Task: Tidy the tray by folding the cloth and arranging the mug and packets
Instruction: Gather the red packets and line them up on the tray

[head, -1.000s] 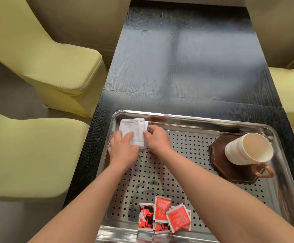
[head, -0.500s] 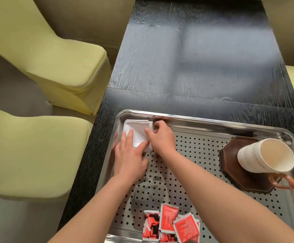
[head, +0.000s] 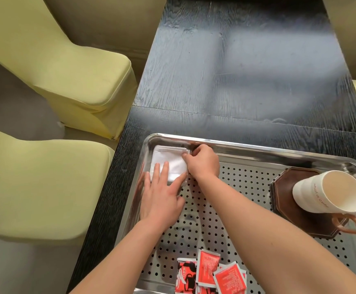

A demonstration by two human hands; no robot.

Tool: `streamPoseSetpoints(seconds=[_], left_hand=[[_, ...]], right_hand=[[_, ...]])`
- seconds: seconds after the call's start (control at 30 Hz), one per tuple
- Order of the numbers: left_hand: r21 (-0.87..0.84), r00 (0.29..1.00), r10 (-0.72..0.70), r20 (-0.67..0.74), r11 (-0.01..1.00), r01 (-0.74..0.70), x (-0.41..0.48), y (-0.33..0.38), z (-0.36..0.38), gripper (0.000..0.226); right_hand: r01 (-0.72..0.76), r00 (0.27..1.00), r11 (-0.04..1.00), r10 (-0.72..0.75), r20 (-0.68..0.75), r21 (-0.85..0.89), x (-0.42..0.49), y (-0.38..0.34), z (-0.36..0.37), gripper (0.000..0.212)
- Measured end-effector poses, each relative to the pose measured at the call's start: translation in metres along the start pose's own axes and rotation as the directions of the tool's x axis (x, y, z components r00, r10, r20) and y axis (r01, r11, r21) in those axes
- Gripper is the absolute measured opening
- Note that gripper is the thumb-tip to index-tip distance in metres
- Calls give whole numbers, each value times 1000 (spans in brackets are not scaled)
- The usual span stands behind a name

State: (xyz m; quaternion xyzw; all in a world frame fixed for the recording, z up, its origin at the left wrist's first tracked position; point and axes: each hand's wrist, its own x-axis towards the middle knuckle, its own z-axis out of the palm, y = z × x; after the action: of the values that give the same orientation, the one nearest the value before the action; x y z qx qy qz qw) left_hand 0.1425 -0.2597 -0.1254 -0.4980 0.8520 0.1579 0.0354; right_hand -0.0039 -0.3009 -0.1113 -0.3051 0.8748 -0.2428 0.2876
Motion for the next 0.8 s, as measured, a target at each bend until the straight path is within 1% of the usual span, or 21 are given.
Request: streamPoseSetpoints(seconds=[0.03, 0.07, 0.1, 0.13, 0.17, 0.2, 0.23, 0.27, 0.33, 0.4, 0.47, 0.57, 0.67, 0.7, 0.8], left_hand=[[-4, 1000, -1, -1, 1000, 1, 0, 0, 1, 69], [-12, 1000, -1, 0, 1000, 1, 0, 1, 1, 69], [-22, 1000, -1, 2, 1000, 1, 0, 0, 2, 68], [-29, 1000, -2, 4, 1000, 2, 0, 0, 2, 67], [-35, 1000, -2, 6, 999, 2, 0, -1, 2, 67], [-39, 1000, 2, 7, 999, -1, 0, -2, 2, 67], [-43, 1000, 6, 8, 999, -5, 0, -2, 3, 67], [-45, 1000, 11, 9, 999, -10, 0, -3, 3, 68], [-43, 999, 39, 11, 998, -39, -4, -6, 5, 67], [-5, 994, 104, 20, 995, -104, -9, -11, 6, 64], [51, 987, 154, 38, 986, -156, -15, -16, 8, 63], [68, 988, 146, 59, 986, -150, -17, -19, 8, 61], [58, 988, 136, 78, 988, -140, -16, -18, 6, 61], [54, 988, 132, 79, 989, -137, -16, -17, 4, 60], [57, 991, 115, 73, 991, -119, -17, -13, -2, 61]], right_hand=[[83, 995, 995, -85, -46, -47, -4, 0, 0, 23], [211, 971, 973, -220, -90, -98, -8, 2, 1, 17], [357, 922, 920, -375, -98, -162, -11, 3, 3, 8], [483, 858, 842, -510, -63, -242, -13, 6, 5, 10], [567, 800, 761, -600, -9, -314, -13, 9, 7, 17], [606, 769, 709, -639, 37, -362, -11, 12, 7, 20], [612, 761, 690, -647, 51, -386, -8, 16, 7, 18], [597, 772, 700, -634, 44, -392, -5, 19, 6, 15], [538, 824, 772, -567, 17, -337, 1, 19, 5, 18], [473, 874, 839, -486, 21, -270, 6, 15, 7, 21], [428, 900, 873, -436, 18, -232, 8, 11, 8, 22], [369, 925, 895, -379, 10, -249, 8, 12, 8, 23], [350, 934, 886, -354, 45, -305, 7, 10, 5, 25], [343, 937, 889, -344, 52, -304, 6, 8, 4, 25], [274, 962, 935, -270, 48, -226, 4, 7, 1, 24]])
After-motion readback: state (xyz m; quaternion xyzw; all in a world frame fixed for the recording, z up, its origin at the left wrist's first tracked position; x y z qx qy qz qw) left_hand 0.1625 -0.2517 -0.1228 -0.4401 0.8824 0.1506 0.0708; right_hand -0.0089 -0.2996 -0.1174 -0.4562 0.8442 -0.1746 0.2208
